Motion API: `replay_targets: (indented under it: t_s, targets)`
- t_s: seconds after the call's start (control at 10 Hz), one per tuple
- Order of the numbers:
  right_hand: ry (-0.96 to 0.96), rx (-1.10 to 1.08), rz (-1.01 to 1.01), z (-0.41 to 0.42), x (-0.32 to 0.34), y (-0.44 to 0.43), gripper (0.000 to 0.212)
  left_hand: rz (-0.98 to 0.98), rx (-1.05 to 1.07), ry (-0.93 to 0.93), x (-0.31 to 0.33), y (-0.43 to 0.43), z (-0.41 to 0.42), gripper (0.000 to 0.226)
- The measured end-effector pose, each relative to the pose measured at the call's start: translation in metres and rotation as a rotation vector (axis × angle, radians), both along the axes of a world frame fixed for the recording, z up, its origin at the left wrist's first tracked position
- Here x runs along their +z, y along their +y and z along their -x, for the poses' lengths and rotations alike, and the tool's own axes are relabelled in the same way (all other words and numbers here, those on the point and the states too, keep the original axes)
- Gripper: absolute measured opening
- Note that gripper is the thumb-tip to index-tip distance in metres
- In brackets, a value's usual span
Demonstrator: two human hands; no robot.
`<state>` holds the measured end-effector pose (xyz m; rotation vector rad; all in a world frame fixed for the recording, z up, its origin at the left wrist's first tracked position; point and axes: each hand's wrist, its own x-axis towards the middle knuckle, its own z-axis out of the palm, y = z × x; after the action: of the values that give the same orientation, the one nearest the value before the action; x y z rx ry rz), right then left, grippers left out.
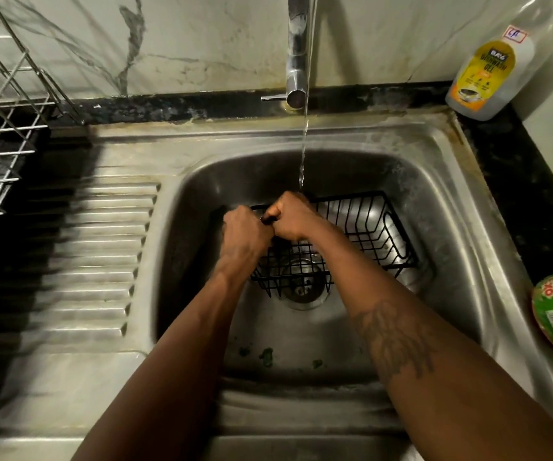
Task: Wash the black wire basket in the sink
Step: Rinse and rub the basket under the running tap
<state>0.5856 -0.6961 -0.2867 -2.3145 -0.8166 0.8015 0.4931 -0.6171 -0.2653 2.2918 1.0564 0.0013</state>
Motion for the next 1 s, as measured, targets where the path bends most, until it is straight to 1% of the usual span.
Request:
replay_targets:
  t_s: [0.1,0.2,0.3,0.4,0.5,0.6,0.7,0.8,0.9,1.0]
  targets:
    - [0.093,0.007,-0.021,-0.008,-0.003,-0.025,0.024,0.004,0.010,-0.003,0.001,0.002,0.003,0.029]
    - [0.073,-0.236,0.076,-0.045,-0.014,-0.076,0.017,-0.032,0.023,-0.005,0.000,0.004,0.007,0.029]
    - [-0.024,-0.414,0.161,-0.054,-0.017,-0.091,0.012,-0.048,0.026,0.001,-0.001,0.005,0.008,0.029]
    - [-0.124,-0.221,0.160,-0.033,-0.016,-0.060,0.005,-0.091,0.009,0.042,-0.005,0.012,0.010,0.023]
    - [-0.055,-0.001,0.056,-0.003,-0.011,-0.023,0.009,-0.145,-0.015,0.081,-0.005,0.018,0.013,0.014]
    - [0.185,-0.041,-0.079,-0.001,-0.004,-0.002,0.014,-0.173,0.005,0.063,-0.002,0.029,0.021,0.019]
    - [0.289,-0.195,-0.057,-0.017,-0.003,-0.020,0.019,-0.136,0.028,0.020,-0.001,0.031,0.024,0.020]
    - [0.291,-0.427,0.072,-0.038,0.002,-0.057,0.015,-0.099,0.008,0.011,-0.003,0.028,0.022,0.014]
    - [0.213,-0.433,0.050,-0.032,-0.003,-0.050,0.017,-0.102,-0.012,0.004,-0.007,0.023,0.019,0.020]
    - [0.148,-0.186,-0.021,-0.011,-0.004,-0.019,0.015,-0.104,-0.028,0.005,-0.008,0.021,0.018,0.016]
